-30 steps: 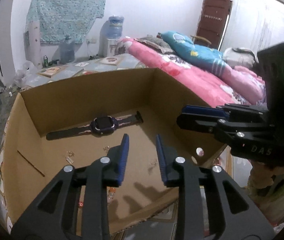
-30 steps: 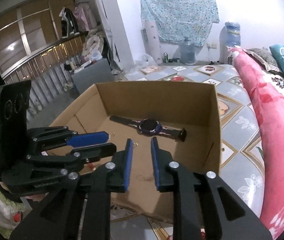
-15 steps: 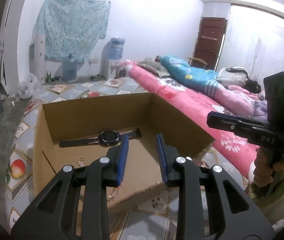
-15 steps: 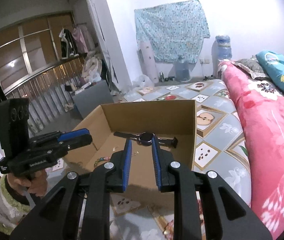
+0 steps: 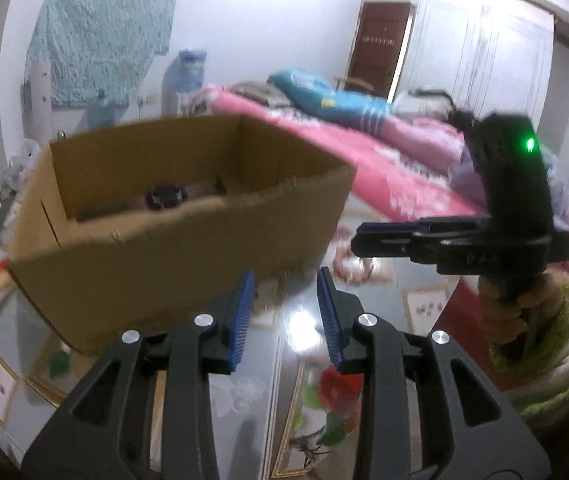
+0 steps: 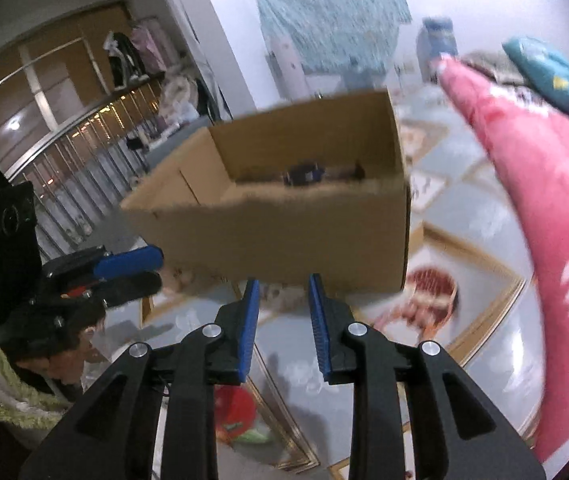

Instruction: Organize jewelry

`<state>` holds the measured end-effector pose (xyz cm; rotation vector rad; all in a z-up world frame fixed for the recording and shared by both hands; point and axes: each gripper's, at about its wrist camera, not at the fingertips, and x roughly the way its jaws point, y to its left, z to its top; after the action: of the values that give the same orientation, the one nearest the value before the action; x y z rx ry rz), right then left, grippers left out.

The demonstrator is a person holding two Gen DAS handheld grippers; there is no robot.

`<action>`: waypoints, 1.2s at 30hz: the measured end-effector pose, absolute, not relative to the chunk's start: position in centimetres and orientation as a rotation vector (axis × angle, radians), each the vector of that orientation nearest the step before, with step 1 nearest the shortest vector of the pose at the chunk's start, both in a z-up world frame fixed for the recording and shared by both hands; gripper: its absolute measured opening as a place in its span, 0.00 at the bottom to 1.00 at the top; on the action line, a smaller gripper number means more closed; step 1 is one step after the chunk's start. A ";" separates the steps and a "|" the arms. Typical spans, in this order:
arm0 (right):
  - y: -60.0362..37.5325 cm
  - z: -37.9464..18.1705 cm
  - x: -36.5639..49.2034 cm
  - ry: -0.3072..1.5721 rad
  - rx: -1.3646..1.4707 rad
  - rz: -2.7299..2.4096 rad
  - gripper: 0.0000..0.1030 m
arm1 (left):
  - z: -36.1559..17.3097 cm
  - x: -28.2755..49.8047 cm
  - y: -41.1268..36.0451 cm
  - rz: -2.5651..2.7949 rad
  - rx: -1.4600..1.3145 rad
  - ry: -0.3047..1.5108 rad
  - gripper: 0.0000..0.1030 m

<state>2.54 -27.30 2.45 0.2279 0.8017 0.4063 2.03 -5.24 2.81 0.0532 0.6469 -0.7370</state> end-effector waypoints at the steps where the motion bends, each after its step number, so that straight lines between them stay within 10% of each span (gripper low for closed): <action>1: -27.1 2.1 2.5 0.810 0.233 0.409 0.25 | 2.2 2.1 -5.7 -0.729 0.070 0.659 0.30; 36: -26.4 0.2 3.8 0.838 0.268 0.408 0.25 | -3.4 6.0 -11.4 -0.583 0.276 0.755 0.09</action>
<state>3.83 -26.39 0.22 0.2682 0.8384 0.4083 6.03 -11.40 -3.41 0.2760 0.7552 -0.5831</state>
